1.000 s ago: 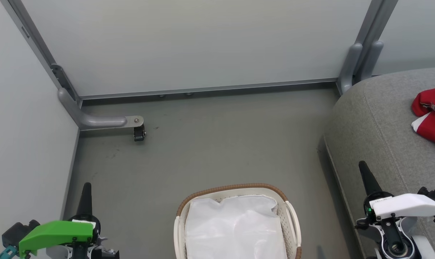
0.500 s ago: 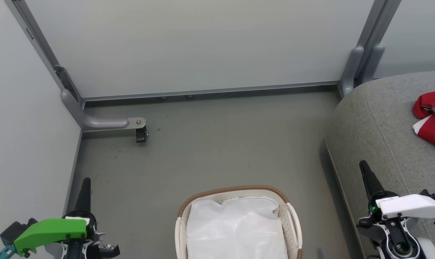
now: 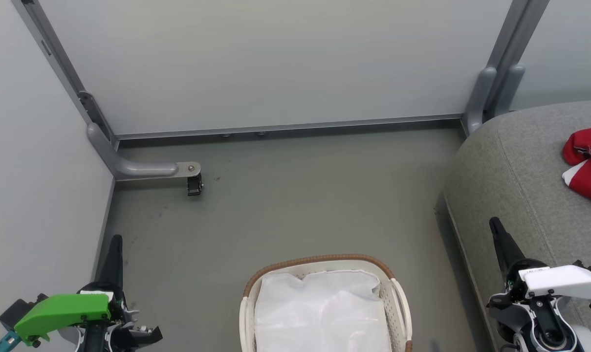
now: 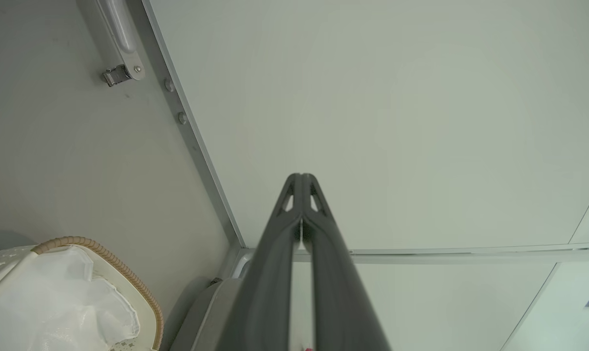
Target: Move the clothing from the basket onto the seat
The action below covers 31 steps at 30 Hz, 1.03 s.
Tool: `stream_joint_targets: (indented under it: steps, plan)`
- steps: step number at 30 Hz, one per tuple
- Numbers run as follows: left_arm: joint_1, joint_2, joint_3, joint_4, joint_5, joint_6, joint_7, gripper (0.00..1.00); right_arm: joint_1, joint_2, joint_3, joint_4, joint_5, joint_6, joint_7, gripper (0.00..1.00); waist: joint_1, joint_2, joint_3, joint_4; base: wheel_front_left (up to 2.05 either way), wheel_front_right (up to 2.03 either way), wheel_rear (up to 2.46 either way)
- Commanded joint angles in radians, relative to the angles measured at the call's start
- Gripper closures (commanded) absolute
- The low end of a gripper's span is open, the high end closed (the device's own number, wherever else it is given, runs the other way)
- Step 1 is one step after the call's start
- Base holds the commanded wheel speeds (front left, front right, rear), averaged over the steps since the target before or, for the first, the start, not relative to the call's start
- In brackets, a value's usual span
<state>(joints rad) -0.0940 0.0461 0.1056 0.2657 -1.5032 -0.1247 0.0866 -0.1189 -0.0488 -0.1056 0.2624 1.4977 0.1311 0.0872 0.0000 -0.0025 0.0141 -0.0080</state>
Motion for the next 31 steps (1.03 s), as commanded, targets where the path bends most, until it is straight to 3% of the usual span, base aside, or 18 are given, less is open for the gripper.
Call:
stream_joint_targets:
  steps: [1,15,31]
  plan:
    - [-0.019,0.007,0.005,-0.007,-0.022,-0.008,0.006,1.00,0.010,-0.003,-0.004,-0.010,0.023,-0.001,0.005,1.00,0.0000,0.0022,-0.001,0.001,0.00,0.00,0.00]
    - [-0.023,0.007,0.011,-0.023,-0.111,-0.009,0.030,1.00,0.016,-0.003,-0.011,-0.021,0.115,-0.001,0.031,1.00,0.0000,0.0025,-0.010,0.008,0.00,0.00,0.00]
    - [-0.022,0.007,0.011,-0.022,-0.111,-0.009,0.031,1.00,0.016,-0.003,-0.011,-0.021,0.117,-0.001,0.030,1.00,0.0000,0.0025,-0.011,0.008,0.00,0.00,0.00]
